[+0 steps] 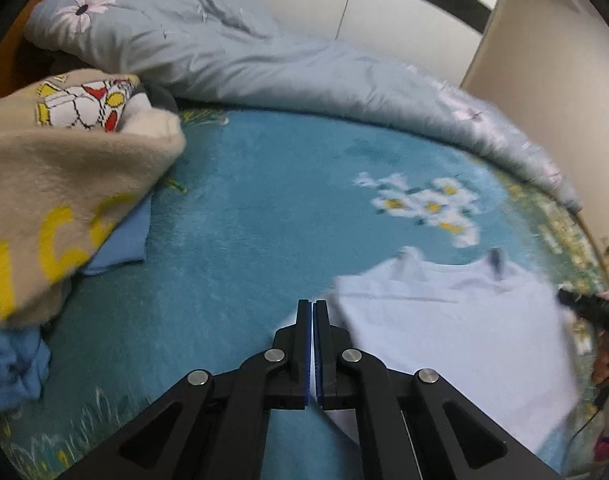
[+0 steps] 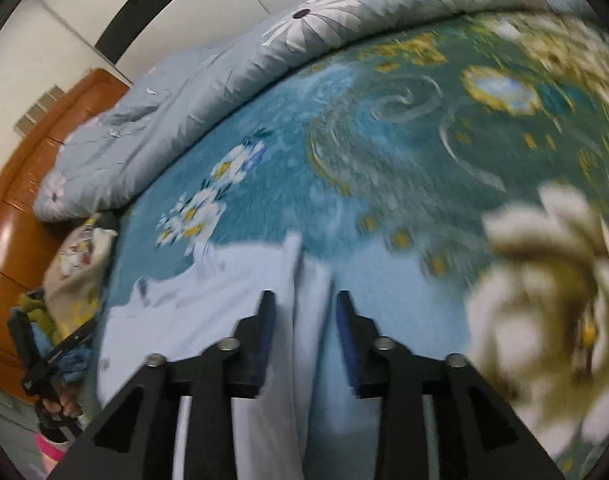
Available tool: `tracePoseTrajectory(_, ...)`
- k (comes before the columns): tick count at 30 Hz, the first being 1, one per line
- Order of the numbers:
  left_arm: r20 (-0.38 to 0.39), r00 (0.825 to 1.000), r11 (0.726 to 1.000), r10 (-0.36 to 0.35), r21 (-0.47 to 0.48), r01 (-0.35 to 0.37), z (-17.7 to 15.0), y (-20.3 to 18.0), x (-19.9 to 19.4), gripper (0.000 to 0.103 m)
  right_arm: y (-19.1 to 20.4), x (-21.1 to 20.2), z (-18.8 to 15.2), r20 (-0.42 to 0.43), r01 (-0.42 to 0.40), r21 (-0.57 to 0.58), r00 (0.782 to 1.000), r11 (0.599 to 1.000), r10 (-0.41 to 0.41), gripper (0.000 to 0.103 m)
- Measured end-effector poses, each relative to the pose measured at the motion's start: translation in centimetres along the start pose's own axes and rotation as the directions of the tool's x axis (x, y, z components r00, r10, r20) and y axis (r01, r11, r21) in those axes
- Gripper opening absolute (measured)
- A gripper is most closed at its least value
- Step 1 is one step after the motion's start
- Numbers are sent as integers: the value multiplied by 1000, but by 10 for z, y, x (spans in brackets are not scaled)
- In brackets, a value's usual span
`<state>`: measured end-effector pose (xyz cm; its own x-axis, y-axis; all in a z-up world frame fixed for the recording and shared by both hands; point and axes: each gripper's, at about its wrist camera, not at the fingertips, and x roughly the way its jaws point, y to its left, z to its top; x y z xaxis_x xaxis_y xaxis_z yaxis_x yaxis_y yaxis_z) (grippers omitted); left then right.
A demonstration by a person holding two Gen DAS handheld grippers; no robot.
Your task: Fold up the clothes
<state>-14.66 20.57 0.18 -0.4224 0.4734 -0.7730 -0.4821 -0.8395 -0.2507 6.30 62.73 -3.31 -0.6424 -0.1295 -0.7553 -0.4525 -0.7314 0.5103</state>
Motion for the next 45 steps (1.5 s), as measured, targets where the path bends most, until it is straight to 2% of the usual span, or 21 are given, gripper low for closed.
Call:
tracePoseTrajectory(3,-1,992,992,-126,1,126,-16,-23,-18,32,-15,-8,-28,-38,-82,60,996,995,84,38)
tracePoseTrajectory(4,-28,986,986,-167,14,167,-24,-36,-17,41,-19,-11,-37,-50,-109,81,992,991,114,39)
tracePoseTrajectory(6,-82,966,968,-246,36,250,-39,-63,-14,41,-23,-16,-52,-49,-149,109,987,983,155,39)
tracePoseTrajectory(9,-167,919,926,-358,61,372,-63,-104,-9,41,-23,-21,-68,-38,-180,134,982,974,187,39)
tracePoseTrajectory(10,-196,913,922,-358,82,379,-72,-116,-4,41,-23,-22,-73,-34,-190,143,980,971,197,39)
tracePoseTrajectory(12,-250,913,924,-322,125,360,-91,-139,8,41,-18,-21,-80,-47,-210,141,975,968,218,39)
tracePoseTrajectory(16,-326,890,920,-320,117,374,-114,-155,22,40,-6,-17,-87,-44,-205,112,977,972,211,39)
tracePoseTrajectory(18,-317,902,925,-292,147,351,-119,-160,23,40,-5,-14,-87,-41,-205,135,977,970,212,39)
tracePoseTrajectory(19,-313,907,925,-282,162,344,-120,-163,21,40,-4,-12,-86,-45,-205,140,976,969,213,34)
tracePoseTrajectory(20,-316,900,921,-300,148,359,-120,-161,18,40,-2,-10,-85,-50,-205,145,975,968,215,30)
tracePoseTrajectory(21,-319,893,917,-319,133,375,-120,-160,15,40,0,-8,-84,-55,-206,152,975,967,216,18)
tracePoseTrajectory(22,-321,885,913,-337,118,390,-120,-158,12,41,3,-6,-84,-59,-207,159,974,965,218,13)
tracePoseTrajectory(24,-324,865,906,-383,52,421,-120,-145,7,41,7,-8,-82,-50,-193,161,978,968,203,12)
tracePoseTrajectory(26,-297,867,905,-401,17,425,-118,-129,-1,41,16,-15,-77,-35,-173,149,983,973,180,11)
tracePoseTrajectory(28,-251,877,907,-410,-8,422,-114,-110,-13,41,28,-20,-72,-30,-147,125,988,981,152,11)
tracePoseTrajectory(31,-174,898,915,-403,-56,400,-105,-79,-29,42,71,-26,-60,-26,-55,6,998,998,55,11)
tracePoseTrajectory(34,-115,921,927,-372,-95,363,-100,-52,-39,44,123,-26,-54,-17,-13,-119,1000,993,11,11)
tracePoseTrajectory(40,-43,947,935,-319,-174,307,-102,2,-62,47,231,-8,-63,-34,-41,-355,999,934,31,11)
tracePoseTrajectory(43,-27,954,934,-299,-213,287,-107,23,-66,48,277,10,-88,-88,-77,-455,995,887,41,11)
tracePoseTrajectory(45,-24,956,929,-292,-246,278,-112,36,-68,49,296,37,-113,-156,-91,-506,988,858,12,11)
